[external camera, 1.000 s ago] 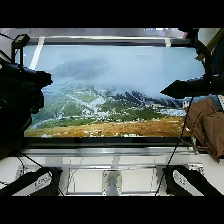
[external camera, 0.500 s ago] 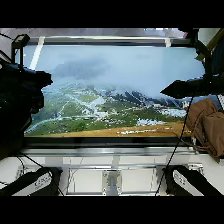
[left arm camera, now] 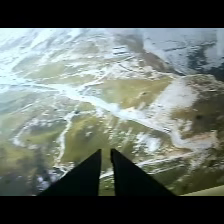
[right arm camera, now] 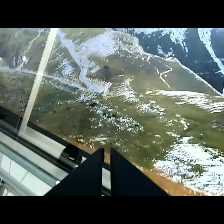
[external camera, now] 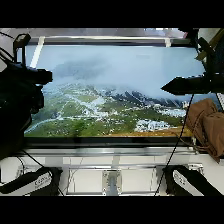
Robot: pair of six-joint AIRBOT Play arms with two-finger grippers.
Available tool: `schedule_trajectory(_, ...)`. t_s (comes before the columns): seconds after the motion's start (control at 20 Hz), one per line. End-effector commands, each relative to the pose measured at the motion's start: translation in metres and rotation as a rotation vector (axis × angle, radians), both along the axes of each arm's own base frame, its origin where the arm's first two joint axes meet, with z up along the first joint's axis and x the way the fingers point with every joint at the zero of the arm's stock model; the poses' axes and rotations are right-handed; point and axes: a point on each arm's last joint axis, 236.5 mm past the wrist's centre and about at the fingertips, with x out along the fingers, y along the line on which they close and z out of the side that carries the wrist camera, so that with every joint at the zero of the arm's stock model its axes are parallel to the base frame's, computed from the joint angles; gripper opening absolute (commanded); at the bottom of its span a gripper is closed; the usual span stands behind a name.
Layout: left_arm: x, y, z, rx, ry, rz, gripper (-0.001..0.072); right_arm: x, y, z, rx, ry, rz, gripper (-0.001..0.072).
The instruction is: Fold the clothes and pants, and hang the long-sleeved shirts on hangers.
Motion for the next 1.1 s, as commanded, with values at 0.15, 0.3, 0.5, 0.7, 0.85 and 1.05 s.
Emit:
schedule_trajectory(0.15,-0.008,0.224,-0.001,0.560,0.015,0.517,0.0570,0.009,-0.003,0.004,0.001,-0.038,-0.027,0.0082)
schedule_trajectory(0.3,-0.055,0.316,-0.015,0.447,0.041,0.843,0.0570,0.010,-0.007,0.001,-0.023,-0.036,-0.036,0.0082)
schedule_trajectory(0.5,-0.111,0.378,-0.064,0.155,0.114,1.114,0.0570,0.020,-0.013,0.004,-0.032,-0.071,-0.067,0.0082)
schedule_trajectory(0.7,-0.130,0.404,-0.098,-0.096,0.104,1.262,0.0570,0.028,-0.015,0.009,-0.025,-0.105,-0.094,0.0082)
schedule_trajectory(0.85,-0.123,0.418,-0.102,-0.149,0.043,1.292,0.0570,0.029,-0.015,0.009,-0.012,-0.091,-0.112,0.0082)
schedule_trajectory(1.05,-0.087,0.431,-0.099,-0.187,-0.106,1.283,0.0567,0.030,-0.015,0.010,0.006,-0.079,-0.138,0.0082)
